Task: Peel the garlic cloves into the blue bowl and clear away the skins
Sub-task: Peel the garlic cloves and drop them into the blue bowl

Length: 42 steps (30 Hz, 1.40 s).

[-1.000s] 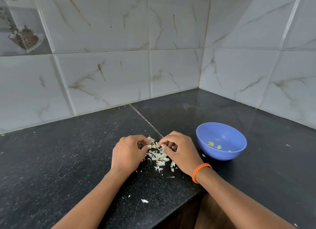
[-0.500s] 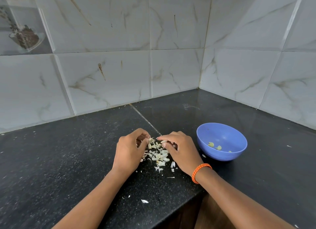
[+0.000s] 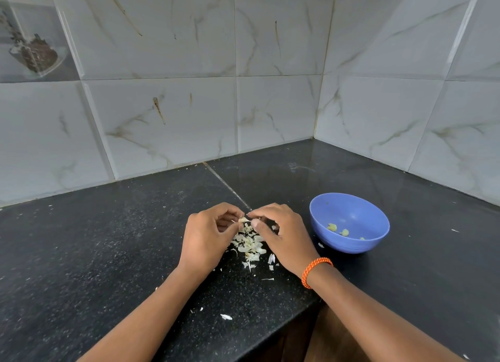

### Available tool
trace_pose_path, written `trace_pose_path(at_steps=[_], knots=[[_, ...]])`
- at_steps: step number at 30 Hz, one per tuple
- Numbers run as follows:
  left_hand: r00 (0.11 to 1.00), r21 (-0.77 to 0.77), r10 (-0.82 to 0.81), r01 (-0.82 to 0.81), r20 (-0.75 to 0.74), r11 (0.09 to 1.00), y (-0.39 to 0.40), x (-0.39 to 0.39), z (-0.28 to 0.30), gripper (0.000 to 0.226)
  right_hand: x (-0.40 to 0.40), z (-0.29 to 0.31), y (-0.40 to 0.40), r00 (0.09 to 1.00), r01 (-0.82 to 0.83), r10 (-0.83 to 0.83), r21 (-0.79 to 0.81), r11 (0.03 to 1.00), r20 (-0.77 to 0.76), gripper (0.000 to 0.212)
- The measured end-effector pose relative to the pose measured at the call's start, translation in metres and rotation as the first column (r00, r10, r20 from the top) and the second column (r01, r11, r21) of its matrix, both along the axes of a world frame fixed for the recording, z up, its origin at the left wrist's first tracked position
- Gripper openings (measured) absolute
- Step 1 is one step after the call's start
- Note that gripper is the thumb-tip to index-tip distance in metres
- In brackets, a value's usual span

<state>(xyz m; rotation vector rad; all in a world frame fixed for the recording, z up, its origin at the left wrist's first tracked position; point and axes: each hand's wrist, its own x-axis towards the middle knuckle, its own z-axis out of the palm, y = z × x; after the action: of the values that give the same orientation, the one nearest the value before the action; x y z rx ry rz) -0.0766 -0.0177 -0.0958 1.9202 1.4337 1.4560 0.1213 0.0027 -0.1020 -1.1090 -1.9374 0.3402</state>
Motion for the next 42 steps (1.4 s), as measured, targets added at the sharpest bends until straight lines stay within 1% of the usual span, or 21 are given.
trace_pose_path(at_steps=[3,5,8,11,16,19,23,25,27,31,33,36,38,42], knots=[[0.998,0.010,-0.057,0.057,0.023,0.998,-0.003,0.004,0.003,0.025,-0.001,0.000,0.000,0.998,-0.019,0.019,0.008,1.000,-0.066,0.009],[0.998,0.012,-0.060,0.060,0.029,0.998,-0.004,0.005,0.003,0.022,-0.001,0.002,-0.001,0.993,-0.019,0.019,0.001,1.000,-0.115,0.007],[0.999,-0.006,-0.032,0.032,0.034,0.999,-0.003,0.005,0.002,0.018,-0.002,0.002,-0.002,0.992,-0.008,0.012,0.030,1.000,-0.127,0.009],[0.998,-0.031,-0.015,0.017,0.064,0.999,-0.004,0.006,0.002,0.015,-0.004,0.005,-0.004,0.992,-0.034,0.039,0.046,0.998,-0.121,0.009],[0.992,-0.030,-0.022,0.026,0.122,0.999,-0.004,0.006,0.001,0.016,-0.005,0.008,-0.008,0.984,-0.087,0.086,-0.001,0.996,-0.153,0.017],[0.985,-0.052,-0.014,0.023,0.171,0.998,-0.003,0.006,0.001,0.018,-0.005,0.007,-0.009,0.986,-0.097,0.093,-0.019,0.995,-0.139,0.026],[0.976,-0.086,-0.021,0.040,0.218,0.995,-0.004,0.007,0.002,0.017,-0.006,0.007,-0.010,0.984,-0.112,0.107,-0.026,0.993,-0.142,0.031],[0.970,-0.098,-0.033,0.059,0.242,0.993,-0.005,0.007,0.002,0.016,-0.007,0.007,-0.010,0.983,-0.091,0.089,-0.002,0.996,-0.158,0.033],[0.968,-0.109,-0.043,0.072,0.249,0.991,-0.005,0.009,0.002,0.014,-0.008,0.009,-0.011,0.978,-0.074,0.075,0.012,0.997,-0.193,0.034],[0.969,-0.118,-0.063,0.094,0.240,0.988,-0.005,0.010,0.002,0.010,-0.010,0.012,-0.014,0.955,-0.093,0.091,0.004,0.996,-0.281,0.033],[0.961,-0.127,-0.092,0.129,0.262,0.984,-0.007,0.011,0.003,0.007,-0.010,0.014,-0.014,0.944,-0.105,0.099,-0.003,0.994,-0.315,0.034],[0.941,-0.117,-0.130,0.175,0.313,0.978,-0.008,0.013,0.003,0.011,-0.011,0.017,-0.015,0.918,-0.144,0.116,-0.046,0.989,-0.378,0.034],[0.941,-0.104,-0.152,0.191,0.303,0.976,-0.007,0.014,0.002,0.016,-0.011,0.017,-0.014,0.902,-0.161,0.115,-0.078,0.984,-0.417,0.033],[0.946,-0.096,-0.176,0.209,0.272,0.973,-0.005,0.015,-0.001,0.020,-0.013,0.014,-0.014,0.896,-0.156,0.097,-0.101,0.983,-0.434,0.028]])
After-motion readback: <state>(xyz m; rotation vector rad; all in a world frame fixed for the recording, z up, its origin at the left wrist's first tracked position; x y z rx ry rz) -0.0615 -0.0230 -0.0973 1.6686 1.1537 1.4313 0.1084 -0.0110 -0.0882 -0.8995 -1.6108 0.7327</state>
